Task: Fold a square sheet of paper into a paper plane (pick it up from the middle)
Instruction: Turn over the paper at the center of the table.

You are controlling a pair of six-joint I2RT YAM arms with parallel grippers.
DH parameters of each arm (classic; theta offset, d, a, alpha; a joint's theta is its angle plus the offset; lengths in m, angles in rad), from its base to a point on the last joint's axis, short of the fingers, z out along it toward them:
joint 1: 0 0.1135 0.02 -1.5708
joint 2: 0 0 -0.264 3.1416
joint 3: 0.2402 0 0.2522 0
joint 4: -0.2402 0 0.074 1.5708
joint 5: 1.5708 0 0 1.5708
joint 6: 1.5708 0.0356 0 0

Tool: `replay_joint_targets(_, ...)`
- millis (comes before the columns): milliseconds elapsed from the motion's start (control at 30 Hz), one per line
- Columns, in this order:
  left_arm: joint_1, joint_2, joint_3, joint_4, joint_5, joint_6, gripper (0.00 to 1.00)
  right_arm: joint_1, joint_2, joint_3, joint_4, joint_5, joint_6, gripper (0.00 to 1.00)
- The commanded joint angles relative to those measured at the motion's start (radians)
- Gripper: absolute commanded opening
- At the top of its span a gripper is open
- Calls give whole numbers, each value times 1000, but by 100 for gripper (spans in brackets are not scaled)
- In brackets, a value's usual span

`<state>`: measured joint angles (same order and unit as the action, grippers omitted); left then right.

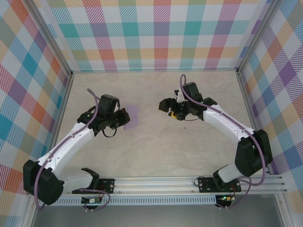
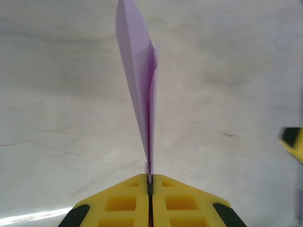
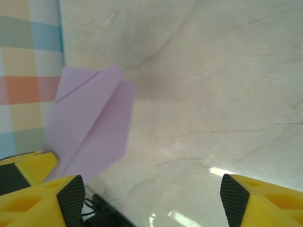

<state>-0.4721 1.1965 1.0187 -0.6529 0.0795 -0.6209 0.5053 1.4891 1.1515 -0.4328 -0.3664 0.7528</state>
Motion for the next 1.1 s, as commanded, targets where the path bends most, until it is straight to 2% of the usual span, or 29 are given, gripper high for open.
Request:
replay_joint_targets(0, -52, 62, 88, -314, -347, 107, 6, -2, -6, -14, -108, 118, -57, 78)
replay_joint_targets(67, -92, 111, 133, -389, -496, 92, 5, -2, -6, -22, -115, 136, -51, 79)
replay_joint_targets(133, -130, 176, 176, -450, -597, 76, 5, -2, -7, -29, -122, 156, -45, 79)
replay_joint_targets(300, -228, 334, 242, -503, -712, 33, 4, -2, -17, -41, -146, 220, -47, 79)
replay_joint_targets(400, -281, 437, 287, -519, -730, 23, 5, -2, -24, -48, -162, 250, -49, 79)
replay_joint_targets(700, -357, 631, 317, -405, -619, 42, 8, -4, -42, -96, -174, 357, -26, 80)
replay_joint_targets(867, -368, 679, 316, -313, -478, 68, 19, -7, 13, -77, -177, 392, -17, 80)
replay_joint_targets(967, -366, 667, 310, -251, -364, 75, 34, -10, 45, -60, -173, 410, -10, 80)
replay_joint_targets(1067, -359, 624, 299, -185, -253, 74, 56, -11, 65, -49, -154, 414, -12, 80)
